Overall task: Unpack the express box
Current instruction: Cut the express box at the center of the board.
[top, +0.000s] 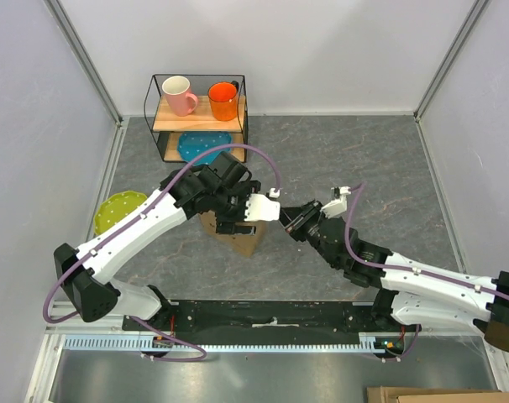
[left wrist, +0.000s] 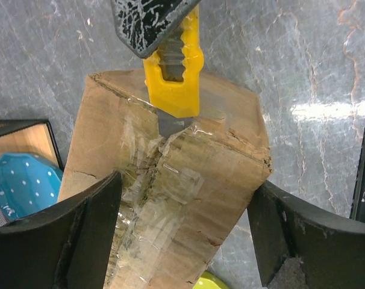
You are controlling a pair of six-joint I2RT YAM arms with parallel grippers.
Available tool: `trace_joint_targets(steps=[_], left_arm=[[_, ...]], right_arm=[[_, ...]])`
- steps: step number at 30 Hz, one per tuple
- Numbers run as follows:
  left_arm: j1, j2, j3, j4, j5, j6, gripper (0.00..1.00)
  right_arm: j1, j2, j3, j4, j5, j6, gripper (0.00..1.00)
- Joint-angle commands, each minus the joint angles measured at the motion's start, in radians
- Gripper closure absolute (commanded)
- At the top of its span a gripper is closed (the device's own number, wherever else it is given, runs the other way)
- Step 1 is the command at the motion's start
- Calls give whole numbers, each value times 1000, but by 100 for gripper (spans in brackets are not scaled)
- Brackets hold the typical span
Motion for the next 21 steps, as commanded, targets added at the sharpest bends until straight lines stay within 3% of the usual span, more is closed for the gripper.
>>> trace_joint_targets(steps=[1,13,21], left_arm=[[6,79,-11,206,-33,-96,98],[13,67,-71,227,-93,-105,98],[27,80,-91,237,-110,-125,98]], right_arm=[[70,-50,-63,-206,-399,-12,100],[14,-92,-121,-203,-657,-29,100],[-2,-236,-178,-274,-669,20,100]])
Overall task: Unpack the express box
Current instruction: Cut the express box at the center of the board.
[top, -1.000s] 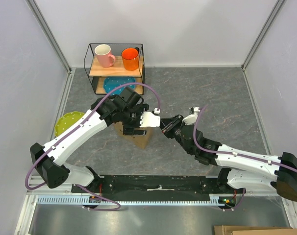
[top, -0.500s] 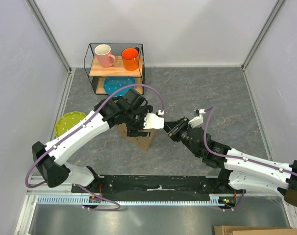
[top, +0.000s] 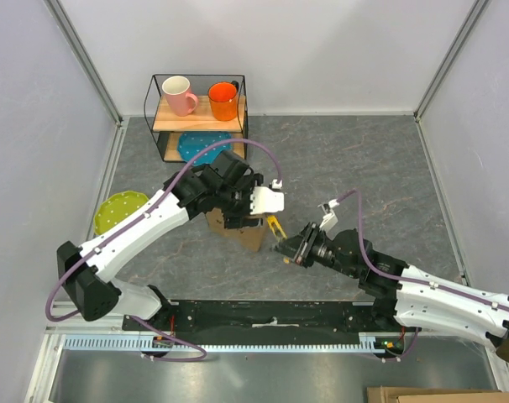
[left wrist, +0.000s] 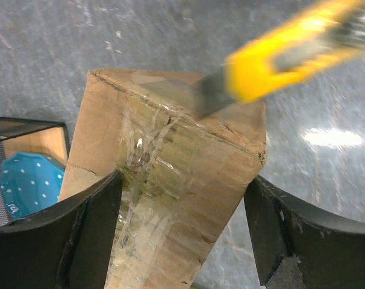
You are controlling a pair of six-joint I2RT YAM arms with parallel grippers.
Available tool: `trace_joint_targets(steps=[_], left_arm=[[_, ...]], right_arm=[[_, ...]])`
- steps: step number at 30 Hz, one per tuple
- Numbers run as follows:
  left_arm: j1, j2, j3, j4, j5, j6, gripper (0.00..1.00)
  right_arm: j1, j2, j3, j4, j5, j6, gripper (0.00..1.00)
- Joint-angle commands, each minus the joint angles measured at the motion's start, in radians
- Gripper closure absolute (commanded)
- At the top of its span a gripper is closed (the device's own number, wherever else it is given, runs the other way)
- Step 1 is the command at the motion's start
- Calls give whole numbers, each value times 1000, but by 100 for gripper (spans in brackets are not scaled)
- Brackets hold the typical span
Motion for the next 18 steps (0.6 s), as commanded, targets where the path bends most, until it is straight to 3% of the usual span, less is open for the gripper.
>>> trace_joint_targets(steps=[1,10,18], left_arm=[[37,81,-56,129,-102,-57,98],[40,32,-86,117,-43,-31,98],[40,-68,-105,10,61,98,98]], right_arm=[[34,-39,-43,-205,-273,8,100],[11,-52,-2,-294,-238,-56,100],[-7,-131,151,-541,-102,-258,100]])
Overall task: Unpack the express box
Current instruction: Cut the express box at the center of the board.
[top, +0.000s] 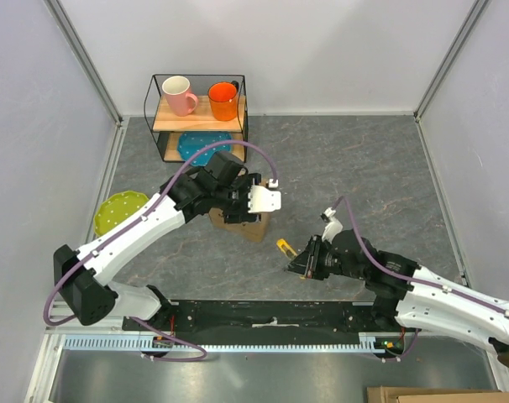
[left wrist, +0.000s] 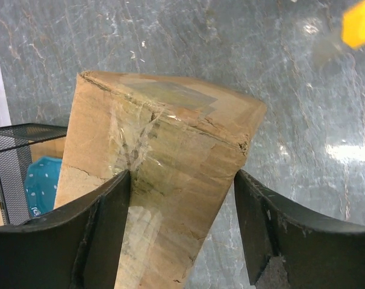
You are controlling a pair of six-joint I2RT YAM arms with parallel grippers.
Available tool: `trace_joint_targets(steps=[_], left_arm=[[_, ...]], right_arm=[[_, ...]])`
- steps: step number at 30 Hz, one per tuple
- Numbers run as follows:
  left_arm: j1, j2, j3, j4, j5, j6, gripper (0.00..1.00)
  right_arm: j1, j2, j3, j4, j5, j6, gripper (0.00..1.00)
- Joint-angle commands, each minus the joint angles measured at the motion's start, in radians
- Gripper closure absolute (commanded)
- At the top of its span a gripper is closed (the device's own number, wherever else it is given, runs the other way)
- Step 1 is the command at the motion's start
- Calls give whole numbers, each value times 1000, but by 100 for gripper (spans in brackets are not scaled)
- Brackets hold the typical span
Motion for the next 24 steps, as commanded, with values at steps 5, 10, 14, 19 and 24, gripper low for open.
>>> trace_joint_targets(steps=[5,10,14,19,24], left_arm=[[34,-85,14,-269,127,149,98],[84,-99,57,-361,282,264,98],[92,-97,58,-361,288,287,98],[118,-32,110,-403,295,301,98],[146,27,167,-444,314,310,98]], right_arm=[[-13,-71,231,-178,155,-299,100],[-13,18,353,-187,86,-506,100],[-14,63,396,-212,28,-621,100],[-13,89,376,-220,71,-710,100],[-13,93,316,-138,40,-727,100]])
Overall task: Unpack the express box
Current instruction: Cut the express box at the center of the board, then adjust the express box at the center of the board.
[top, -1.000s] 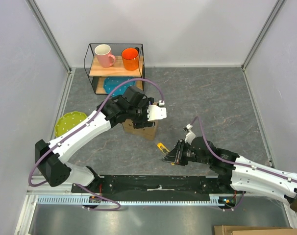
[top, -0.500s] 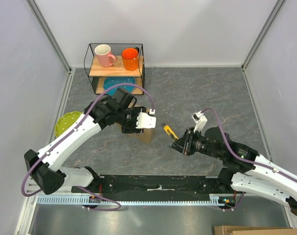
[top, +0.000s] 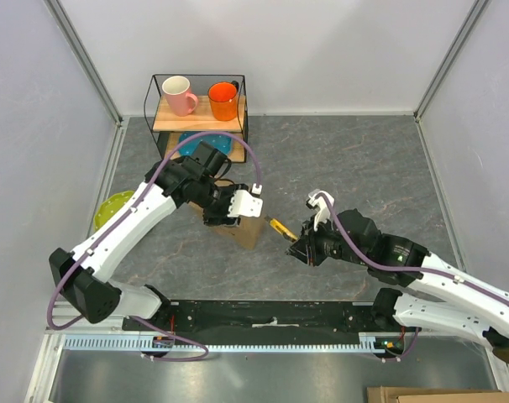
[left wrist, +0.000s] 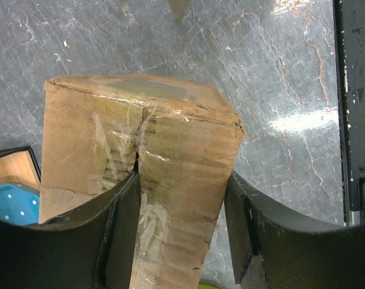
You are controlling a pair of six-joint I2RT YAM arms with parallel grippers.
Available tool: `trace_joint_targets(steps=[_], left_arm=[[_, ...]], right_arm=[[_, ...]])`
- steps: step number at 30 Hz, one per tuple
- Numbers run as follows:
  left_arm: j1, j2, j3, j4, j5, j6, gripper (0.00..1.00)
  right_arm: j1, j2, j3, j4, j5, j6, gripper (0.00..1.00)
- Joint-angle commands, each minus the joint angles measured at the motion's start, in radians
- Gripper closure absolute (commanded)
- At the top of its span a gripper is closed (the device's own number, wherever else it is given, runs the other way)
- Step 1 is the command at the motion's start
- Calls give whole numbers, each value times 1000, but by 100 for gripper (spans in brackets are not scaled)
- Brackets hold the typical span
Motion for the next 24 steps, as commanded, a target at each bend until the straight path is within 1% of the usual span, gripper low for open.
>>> trace_joint_targets(steps=[1,4,7,13,18,19,21,22,24], left_arm=[[22,43,79,-68,62,53,98],[24,58,77,-83,75,74,98],[24,90,75,-85,56,73,98],[24,149,77,-89,41,76,98],[26,179,70,-89,23,65,96],[24,184,66,-88,21,64,89],[24,183,51,-68,10,39,80],[24,181,46,-48,7,33,69],[24,141,14,-16,9,21,57]], right_arm=[[-2,5,-32,76,-29,-62,100],[-2,28,-40,116,-41,-62,100],[-1,54,-38,147,-26,-65,100],[-14,85,-29,214,78,-55,100],[-56,128,-10,204,123,-30,100],[-62,129,-10,194,138,-26,100],[-68,119,-10,191,182,-24,100],[-74,114,-7,190,242,-24,100],[-77,91,-1,194,320,-25,100]])
